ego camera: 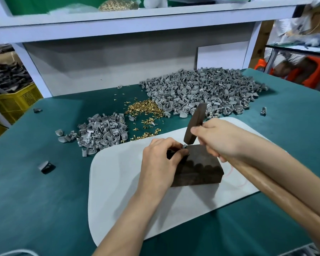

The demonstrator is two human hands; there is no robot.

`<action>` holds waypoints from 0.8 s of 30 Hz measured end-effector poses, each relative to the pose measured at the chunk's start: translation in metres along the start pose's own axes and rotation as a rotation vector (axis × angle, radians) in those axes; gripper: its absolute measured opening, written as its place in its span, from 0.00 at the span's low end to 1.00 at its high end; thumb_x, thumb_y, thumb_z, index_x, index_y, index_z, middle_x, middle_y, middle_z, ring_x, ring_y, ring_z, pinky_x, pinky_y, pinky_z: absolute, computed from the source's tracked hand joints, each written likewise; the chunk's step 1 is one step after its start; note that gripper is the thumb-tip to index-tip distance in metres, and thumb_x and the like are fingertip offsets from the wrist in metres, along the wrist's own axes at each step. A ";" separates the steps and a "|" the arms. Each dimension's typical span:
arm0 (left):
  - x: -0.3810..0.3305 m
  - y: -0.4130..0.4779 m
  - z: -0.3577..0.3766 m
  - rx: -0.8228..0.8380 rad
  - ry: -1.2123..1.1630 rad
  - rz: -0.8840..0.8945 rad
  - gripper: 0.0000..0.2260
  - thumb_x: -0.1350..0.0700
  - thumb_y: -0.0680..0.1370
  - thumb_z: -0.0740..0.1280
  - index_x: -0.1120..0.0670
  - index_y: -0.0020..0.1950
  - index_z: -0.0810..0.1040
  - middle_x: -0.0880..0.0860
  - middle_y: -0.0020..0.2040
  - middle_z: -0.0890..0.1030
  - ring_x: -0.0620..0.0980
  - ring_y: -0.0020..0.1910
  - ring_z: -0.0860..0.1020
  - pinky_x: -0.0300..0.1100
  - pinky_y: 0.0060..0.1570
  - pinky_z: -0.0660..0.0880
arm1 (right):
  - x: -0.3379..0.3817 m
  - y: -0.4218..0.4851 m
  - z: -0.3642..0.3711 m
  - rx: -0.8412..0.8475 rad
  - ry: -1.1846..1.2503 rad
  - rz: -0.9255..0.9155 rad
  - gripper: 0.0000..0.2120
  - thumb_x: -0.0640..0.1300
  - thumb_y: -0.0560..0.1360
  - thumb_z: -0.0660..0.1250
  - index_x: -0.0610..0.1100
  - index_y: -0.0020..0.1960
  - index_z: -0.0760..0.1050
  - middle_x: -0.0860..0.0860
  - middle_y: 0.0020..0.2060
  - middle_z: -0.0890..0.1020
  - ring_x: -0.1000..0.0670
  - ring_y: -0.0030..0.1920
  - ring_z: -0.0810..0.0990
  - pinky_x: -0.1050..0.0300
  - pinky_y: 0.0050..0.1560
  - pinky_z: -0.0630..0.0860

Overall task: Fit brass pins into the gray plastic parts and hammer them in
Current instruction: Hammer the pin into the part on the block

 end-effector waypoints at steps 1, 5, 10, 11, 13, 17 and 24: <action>0.000 0.000 0.000 0.004 0.001 0.002 0.04 0.57 0.69 0.76 0.55 0.40 0.82 0.44 0.37 0.79 0.46 0.43 0.76 0.35 0.45 0.69 | 0.001 0.001 -0.001 -0.008 -0.010 -0.008 0.18 0.49 0.80 0.56 0.42 0.34 0.66 0.52 0.14 0.67 0.51 0.16 0.65 0.63 0.21 0.64; 0.001 0.001 0.000 0.014 0.013 -0.004 0.04 0.57 0.70 0.75 0.55 0.40 0.82 0.42 0.36 0.77 0.47 0.43 0.76 0.36 0.45 0.70 | 0.002 0.000 0.001 -0.008 -0.080 -0.020 0.19 0.49 0.80 0.56 0.41 0.34 0.67 0.52 0.14 0.68 0.48 0.18 0.68 0.63 0.22 0.66; 0.005 -0.001 0.001 0.035 -0.079 -0.111 0.05 0.56 0.71 0.74 0.50 0.38 0.80 0.41 0.38 0.80 0.43 0.45 0.77 0.36 0.48 0.71 | -0.005 0.003 -0.017 -0.073 0.114 0.016 0.18 0.50 0.80 0.57 0.41 0.35 0.67 0.51 0.13 0.66 0.51 0.14 0.63 0.66 0.18 0.62; 0.007 -0.001 0.001 0.044 -0.120 -0.158 0.05 0.56 0.71 0.74 0.49 0.38 0.80 0.42 0.39 0.81 0.43 0.45 0.78 0.36 0.48 0.72 | -0.007 0.002 -0.019 -0.050 0.150 0.021 0.18 0.49 0.80 0.57 0.40 0.35 0.67 0.50 0.13 0.66 0.51 0.14 0.62 0.67 0.18 0.62; 0.010 0.000 0.002 0.064 -0.224 -0.239 0.04 0.57 0.72 0.74 0.50 0.39 0.82 0.44 0.39 0.83 0.42 0.43 0.79 0.36 0.48 0.73 | -0.010 -0.001 -0.018 -0.016 0.185 0.028 0.19 0.48 0.80 0.57 0.40 0.34 0.67 0.49 0.14 0.65 0.52 0.13 0.62 0.68 0.17 0.61; 0.011 0.001 0.002 0.089 -0.233 -0.266 0.01 0.59 0.72 0.74 0.53 0.40 0.84 0.46 0.50 0.80 0.35 0.49 0.76 0.28 0.52 0.68 | -0.014 -0.008 -0.017 0.015 0.155 0.028 0.19 0.49 0.80 0.57 0.39 0.35 0.67 0.49 0.14 0.65 0.52 0.13 0.61 0.68 0.17 0.60; 0.008 0.001 0.000 0.164 -0.139 -0.214 0.03 0.62 0.72 0.73 0.55 0.41 0.83 0.46 0.54 0.78 0.40 0.52 0.75 0.25 0.53 0.68 | -0.002 -0.015 -0.013 -0.009 -0.027 -0.029 0.19 0.51 0.80 0.57 0.42 0.33 0.67 0.51 0.13 0.67 0.52 0.14 0.64 0.65 0.19 0.64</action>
Point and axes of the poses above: each hand's wrist, its own y-axis towards the middle knuckle, its own z-axis out of the palm, x = y × z, the point moved 2 cm from there along y, towards the middle knuckle
